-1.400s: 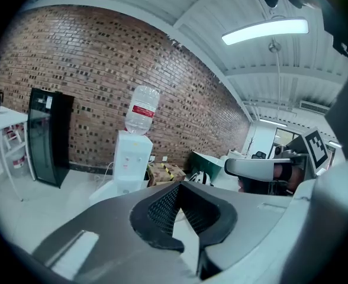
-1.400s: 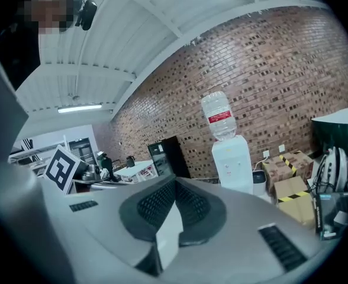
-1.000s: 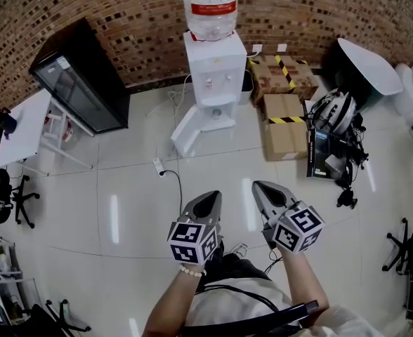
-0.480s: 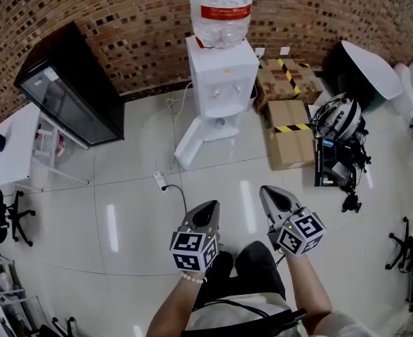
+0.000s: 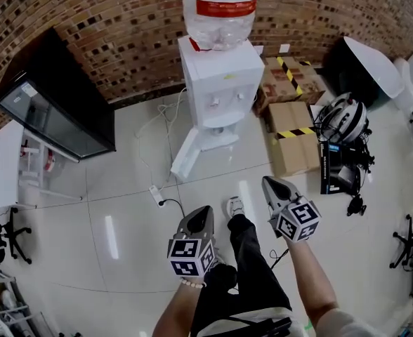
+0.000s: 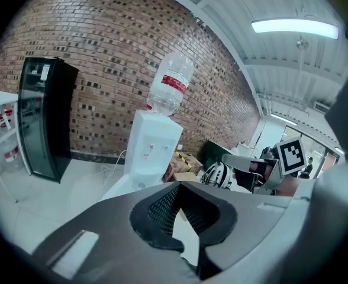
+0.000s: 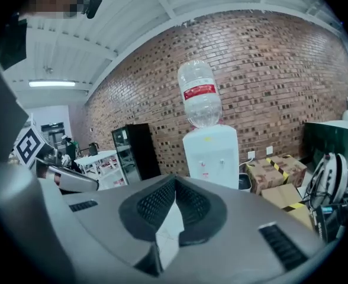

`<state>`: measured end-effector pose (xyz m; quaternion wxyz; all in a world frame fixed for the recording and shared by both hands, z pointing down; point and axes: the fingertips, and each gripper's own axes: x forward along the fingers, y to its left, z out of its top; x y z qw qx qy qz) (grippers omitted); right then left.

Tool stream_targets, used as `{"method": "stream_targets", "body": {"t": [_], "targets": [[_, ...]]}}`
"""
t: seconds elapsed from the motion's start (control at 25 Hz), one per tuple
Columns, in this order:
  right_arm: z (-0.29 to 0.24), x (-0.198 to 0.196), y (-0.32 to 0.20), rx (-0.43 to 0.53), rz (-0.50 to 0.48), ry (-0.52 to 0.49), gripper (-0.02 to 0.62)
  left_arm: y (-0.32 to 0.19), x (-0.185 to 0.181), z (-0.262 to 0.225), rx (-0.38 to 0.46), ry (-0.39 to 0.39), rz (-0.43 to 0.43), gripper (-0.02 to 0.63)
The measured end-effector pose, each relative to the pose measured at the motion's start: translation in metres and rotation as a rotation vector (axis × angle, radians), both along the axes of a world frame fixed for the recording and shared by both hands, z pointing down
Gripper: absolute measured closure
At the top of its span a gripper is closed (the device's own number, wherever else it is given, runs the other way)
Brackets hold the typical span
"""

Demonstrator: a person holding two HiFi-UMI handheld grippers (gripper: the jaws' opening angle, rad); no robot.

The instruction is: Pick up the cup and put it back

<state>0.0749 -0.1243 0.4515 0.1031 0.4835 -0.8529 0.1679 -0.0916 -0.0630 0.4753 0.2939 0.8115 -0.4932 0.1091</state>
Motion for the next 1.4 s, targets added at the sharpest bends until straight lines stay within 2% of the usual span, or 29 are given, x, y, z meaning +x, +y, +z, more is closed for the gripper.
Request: {"method": "stream_targets", "body": {"t": [0.16,0.4,0.48,0.64,0.68,0.76,0.84,0.96,1.16,1.4], "targets": [[0.063,0.006,-0.057,-0.013,-0.009,-0.015,0.578,-0.045,0.004,0.055,-0.015,-0.007,0.0,0.6],[0.193,0.014,-0.144,-0.059,0.004,-0.024,0.561,-0.126,0.018,0.166,-0.03,-0.013,0.005,0.6],[0.236,0.017,-0.169,-0.066,0.021,-0.038,0.506,-0.149,0.026,0.205,-0.038,-0.003,0.017,0.6],[0.322,0.022,-0.214,-0.074,0.057,-0.028,0.503,-0.188,0.036,0.278,-0.031,-0.019,0.057,0.6],[0.343,0.024,-0.224,-0.081,0.071,-0.028,0.468,-0.198,0.04,0.295,-0.03,-0.017,0.075,0.6],[0.381,0.029,-0.246,-0.09,0.1,-0.041,0.443,-0.216,0.048,0.324,-0.014,-0.016,0.115,0.6],[0.419,0.027,-0.269,-0.107,0.124,-0.072,0.381,-0.236,0.052,0.349,0.018,-0.027,0.142,0.6],[0.473,0.016,-0.304,-0.148,0.147,-0.11,0.283,-0.268,0.053,0.389,0.017,-0.027,0.134,0.6],[0.548,-0.012,-0.346,-0.177,0.102,-0.012,0.134,-0.312,0.048,0.447,-0.003,-0.065,0.088,0.6],[0.602,-0.021,-0.396,-0.144,0.15,0.063,0.114,-0.344,0.041,0.479,0.015,0.001,0.053,0.6]]}}
